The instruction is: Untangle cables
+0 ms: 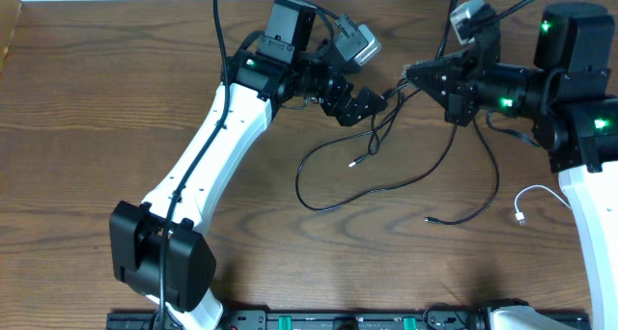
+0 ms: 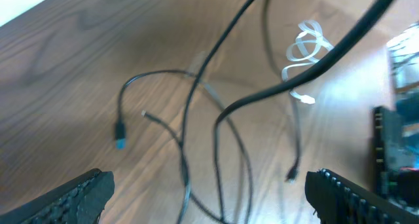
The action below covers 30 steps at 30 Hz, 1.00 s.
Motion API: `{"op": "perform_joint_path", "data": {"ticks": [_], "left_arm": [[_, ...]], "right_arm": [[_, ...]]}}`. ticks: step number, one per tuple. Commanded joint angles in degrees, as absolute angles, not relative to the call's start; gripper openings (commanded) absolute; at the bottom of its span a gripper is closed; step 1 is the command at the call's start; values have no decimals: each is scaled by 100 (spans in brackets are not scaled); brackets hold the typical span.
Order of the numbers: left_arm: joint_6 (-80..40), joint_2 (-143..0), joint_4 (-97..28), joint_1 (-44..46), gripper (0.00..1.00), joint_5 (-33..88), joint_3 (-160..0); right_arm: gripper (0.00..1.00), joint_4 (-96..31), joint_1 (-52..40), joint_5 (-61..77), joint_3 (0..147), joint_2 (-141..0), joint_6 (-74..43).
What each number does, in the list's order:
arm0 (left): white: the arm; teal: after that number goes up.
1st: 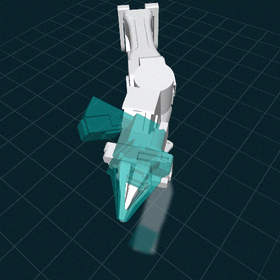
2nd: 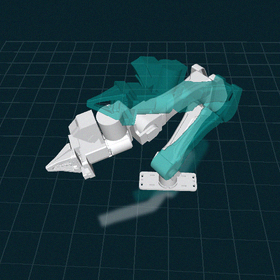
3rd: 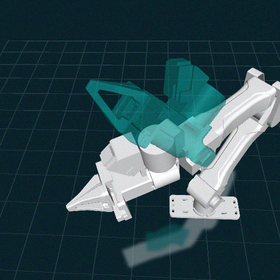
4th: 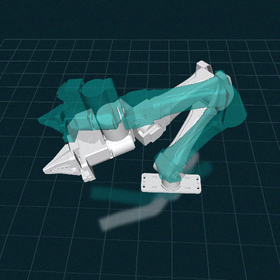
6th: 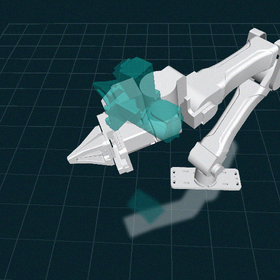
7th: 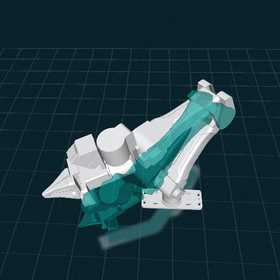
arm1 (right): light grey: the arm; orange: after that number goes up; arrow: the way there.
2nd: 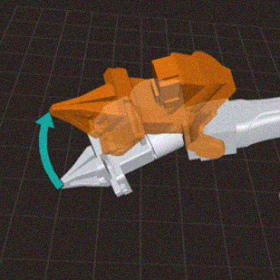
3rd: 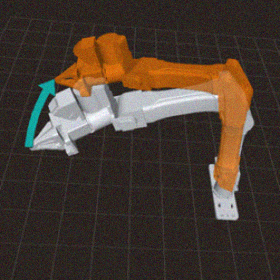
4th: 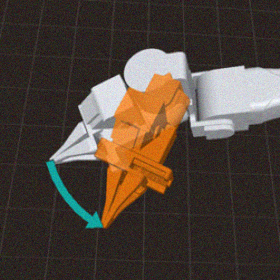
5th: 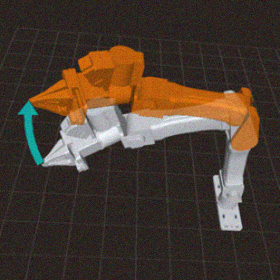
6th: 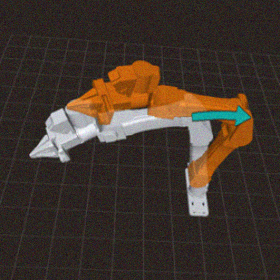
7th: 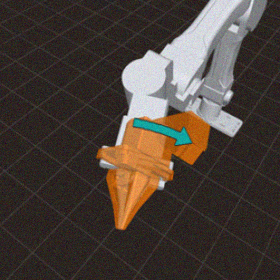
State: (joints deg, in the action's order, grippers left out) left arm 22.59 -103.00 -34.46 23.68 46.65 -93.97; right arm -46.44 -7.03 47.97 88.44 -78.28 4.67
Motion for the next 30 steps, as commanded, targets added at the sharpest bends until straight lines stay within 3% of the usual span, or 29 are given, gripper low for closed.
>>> {"op": "perform_joint_path", "data": {"ticks": [1,17,25,26,29,30], "left_arm": [[2353,-10328,-3420,2349,98,5406,-9397],[2353,-10328,-3291,2357,98,6060,-9397],[2329,-10328,-3312,2353,98,5188,-9397],[2327,-10328,-3317,2353,92,5006,-9397],[2303,-10328,-3341,2353,49,4475,-9397],[2270,-10328,-3336,2353,20,4377,-9397]], "right_arm": [[1,-4606,-792,4989,8884,-7752,543],[1,-4300,-1293,4995,8884,-7758,473],[1,-4141,-1500,5037,8884,-7756,325],[1,-4141,-1500,5039,8884,-7756,322],[1,-4141,-1500,5087,8884,-7756,322],[1,-4136,-1500,5118,8884,-7756,322]]}}
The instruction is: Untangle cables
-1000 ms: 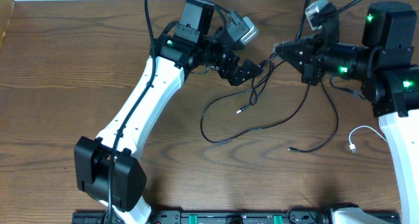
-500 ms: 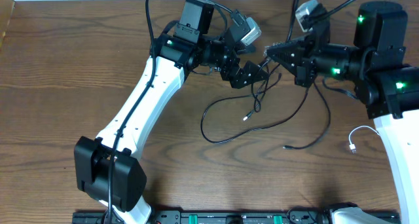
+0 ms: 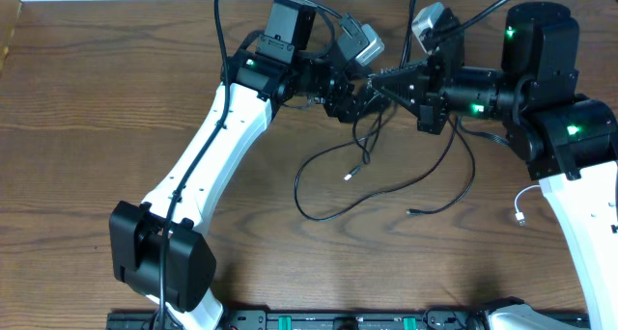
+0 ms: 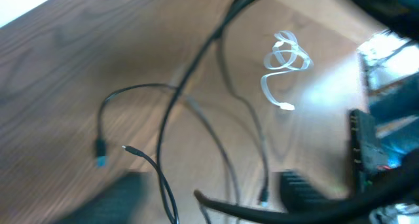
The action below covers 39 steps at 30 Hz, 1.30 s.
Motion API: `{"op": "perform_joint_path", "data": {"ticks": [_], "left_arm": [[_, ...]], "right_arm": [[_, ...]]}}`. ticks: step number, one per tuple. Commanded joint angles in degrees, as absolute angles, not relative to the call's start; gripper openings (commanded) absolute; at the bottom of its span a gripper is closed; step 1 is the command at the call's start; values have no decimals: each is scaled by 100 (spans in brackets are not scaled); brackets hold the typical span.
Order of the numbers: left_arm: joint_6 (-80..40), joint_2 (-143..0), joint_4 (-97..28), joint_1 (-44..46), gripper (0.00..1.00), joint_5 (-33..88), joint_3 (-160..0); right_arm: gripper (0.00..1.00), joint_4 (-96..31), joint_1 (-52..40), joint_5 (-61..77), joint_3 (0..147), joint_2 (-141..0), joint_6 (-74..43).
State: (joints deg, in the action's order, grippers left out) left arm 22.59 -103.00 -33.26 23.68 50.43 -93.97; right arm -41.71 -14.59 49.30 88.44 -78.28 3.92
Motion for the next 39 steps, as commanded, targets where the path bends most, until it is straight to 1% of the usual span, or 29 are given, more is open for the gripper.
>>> {"op": "perform_joint_path", "data": {"ticks": [1,3,6,10,13,14,15,16,18,20,21,25,39], "left_arm": [[2237,-10328,-3332,2353,8,4285,-9397],[2217,-10328,-3310,2353,7,4224,-9397],[1964,-10328,-3256,2346,8,3621,-9397],[1964,-10328,-3251,2342,7,3763,-9397],[1966,-10328,-3251,2342,8,4171,-9397],[1968,-10328,-3249,2342,17,4348,-9397],[1986,-10328,-3249,2342,33,4499,-9397],[1988,-10328,-3249,2342,42,4611,-9397],[1990,-10328,-3245,2342,54,4766,-9397],[2021,-10328,-3245,2342,62,4952,-9397],[2034,-10328,-3245,2342,64,5015,-9397],[2056,-10328,-3249,2342,65,5039,-9397],[2053,-10328,-3249,2342,65,5061,-9397]], "right_arm": [[1,-4136,-1500,5120,8884,-7756,322],[1,-4136,-1500,5120,8884,-7756,325],[1,-4139,-1500,5120,8884,-7756,325],[1,-4143,-1500,5122,8884,-7756,325],[1,-4141,-1500,5120,8884,-7756,325],[1,-4136,-1500,5120,8884,-7756,327],[1,-4134,-1500,5122,8884,-7754,327],[1,-4134,-1500,5124,8884,-7749,327],[1,-4134,-1500,5122,8884,-7732,327],[1,-4132,-1498,5122,8884,-7703,329],[1,-4132,-1498,5116,8884,-7686,336],[1,-4134,-1463,5070,8884,-7649,392],[1,-4163,-1229,4967,8884,-7649,425]]}}
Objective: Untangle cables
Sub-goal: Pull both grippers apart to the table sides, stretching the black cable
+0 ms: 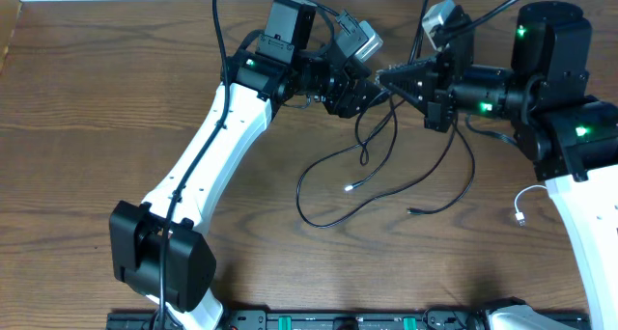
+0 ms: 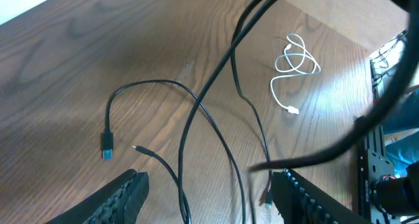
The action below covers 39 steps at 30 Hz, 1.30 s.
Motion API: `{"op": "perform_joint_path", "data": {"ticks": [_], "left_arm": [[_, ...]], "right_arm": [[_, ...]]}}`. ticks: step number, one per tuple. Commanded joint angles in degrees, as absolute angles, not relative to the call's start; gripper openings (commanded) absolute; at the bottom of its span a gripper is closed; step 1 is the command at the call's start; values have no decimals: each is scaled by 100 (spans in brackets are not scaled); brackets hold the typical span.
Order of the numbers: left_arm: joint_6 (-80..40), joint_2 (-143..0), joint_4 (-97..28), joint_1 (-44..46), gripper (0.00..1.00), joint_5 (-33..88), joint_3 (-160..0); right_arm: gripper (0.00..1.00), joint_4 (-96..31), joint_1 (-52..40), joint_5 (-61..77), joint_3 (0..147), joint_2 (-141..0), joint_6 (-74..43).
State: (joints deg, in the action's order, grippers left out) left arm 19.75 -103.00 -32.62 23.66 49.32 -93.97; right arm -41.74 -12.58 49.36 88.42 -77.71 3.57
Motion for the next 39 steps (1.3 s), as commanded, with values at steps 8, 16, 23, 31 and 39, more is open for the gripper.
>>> {"op": "perform_joint_path", "data": {"ticks": [8,16,23,31,39], "left_arm": [[2097,-10328,-3240,2342,65,5448,-9397],[2097,-10328,-3221,2344,66,5546,-9397],[2097,-10331,-3133,2344,66,5614,-9397],[2182,-10342,-3094,2342,66,5446,-9397],[2178,-10420,-3074,2342,8,5015,-9397]], "right_arm": [[1,-4176,-1232,4812,8884,-7651,521],[1,-4174,-1247,4845,8884,-7673,517],[1,-4128,-1420,5011,8884,-7677,475],[1,-4047,-1588,5013,8884,-7677,342],[1,-4036,-1660,5148,8884,-7675,322]]}}
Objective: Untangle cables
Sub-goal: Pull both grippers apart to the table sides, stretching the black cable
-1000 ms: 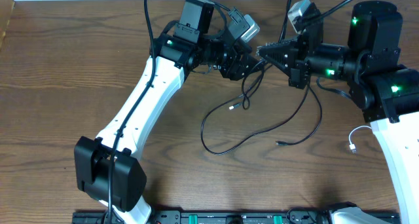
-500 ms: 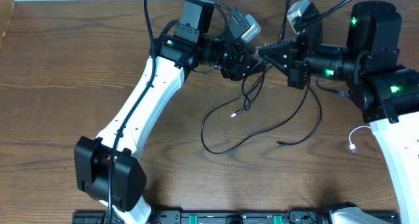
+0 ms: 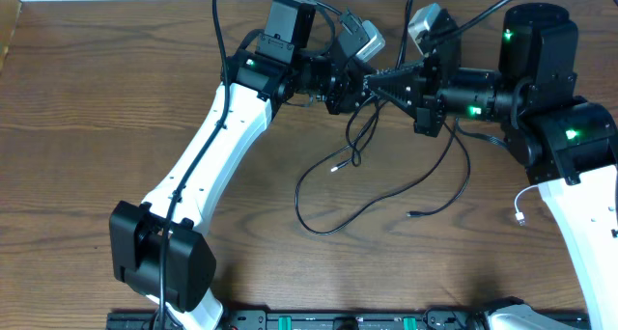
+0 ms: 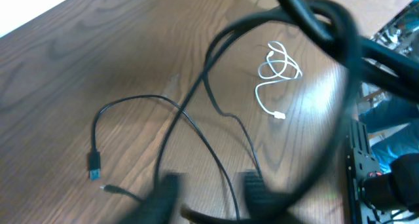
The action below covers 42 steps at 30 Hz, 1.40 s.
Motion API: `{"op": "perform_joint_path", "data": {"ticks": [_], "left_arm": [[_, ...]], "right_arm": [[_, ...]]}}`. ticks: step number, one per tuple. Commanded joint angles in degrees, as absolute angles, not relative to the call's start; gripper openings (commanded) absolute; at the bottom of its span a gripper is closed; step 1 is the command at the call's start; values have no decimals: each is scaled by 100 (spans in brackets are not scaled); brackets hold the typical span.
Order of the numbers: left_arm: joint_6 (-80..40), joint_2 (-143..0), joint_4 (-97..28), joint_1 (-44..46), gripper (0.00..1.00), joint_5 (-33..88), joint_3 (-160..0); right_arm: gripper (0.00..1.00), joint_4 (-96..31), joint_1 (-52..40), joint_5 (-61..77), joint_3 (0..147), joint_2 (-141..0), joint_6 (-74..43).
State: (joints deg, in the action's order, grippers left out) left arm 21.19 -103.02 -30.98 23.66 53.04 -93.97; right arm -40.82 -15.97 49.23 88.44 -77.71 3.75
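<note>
Several thin black cables (image 3: 372, 197) hang in tangled loops from a raised point and trail over the wooden table (image 3: 97, 127). My right gripper (image 3: 379, 79) reaches in from the right, shut on a black cable at that point. My left gripper (image 3: 361, 87) meets it tip to tip. In the left wrist view its blurred fingers (image 4: 165, 192) stand a narrow gap apart, and a black cable (image 4: 216, 178) runs through the gap. One plug (image 3: 335, 166) dangles and another (image 3: 413, 213) lies on the table. A blue-tipped USB plug (image 4: 95, 165) lies on the wood.
A coiled white cable (image 3: 526, 201) lies at the right beside the right arm's base, apart from the black ones; it also shows as the white cable (image 4: 277, 68) in the left wrist view. Thick arm wiring (image 4: 308, 14) crosses close to the left wrist lens.
The left gripper's fingers stand much closer together, around a black cable. The right gripper has shifted left against the left one. The hanging loops and dangling plug have swung left.
At first the right gripper held the black cables raised, apart from the wide-open left gripper. It then stood close to the left gripper, then slightly back to the right. Now the two touch and the left fingers have narrowed around a cable.
</note>
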Motion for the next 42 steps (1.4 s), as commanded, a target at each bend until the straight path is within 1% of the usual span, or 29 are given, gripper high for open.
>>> {"op": "perform_joint_path", "data": {"ticks": [1,3,6,11,15,20,22,27,31,33,42], "left_arm": [[2176,-10438,-3074,2342,8,4882,-9397],[2141,-10453,-3072,2342,8,4600,-9397],[1929,-10464,-3052,2335,7,3780,-9397],[1479,-10464,-3048,2003,7,2429,-9397],[1184,-10464,-3057,1455,7,2331,-9397],[1173,-10464,-3232,762,7,2060,-9397],[1194,-10464,-3297,534,7,1831,-9397],[1188,-10464,-3365,106,8,1737,-9397],[1190,-10464,-3435,-152,8,1046,-9395],[1190,-10464,-3468,-309,7,760,-9395],[1168,-10610,-3586,-1428,7,499,-9395]], "right_arm": [[1,-4032,-1660,5166,8884,-7675,320],[1,-4025,-1660,5164,8884,-7671,322],[1,-4023,-1660,5164,8884,-7660,322],[1,-4016,-1643,5129,8884,-7651,325],[1,-4016,-1549,5052,8884,-7649,322],[1,-4010,-1402,5052,8884,-7649,322],[1,-4001,-1345,5054,8884,-7649,325],[1,-3907,-1243,5057,8884,-7603,322],[1,-3684,-1151,5041,8884,-7483,222],[1,-3616,-1015,4960,8884,-7406,172],[1,-3861,117,5175,8884,-7150,132]]}}
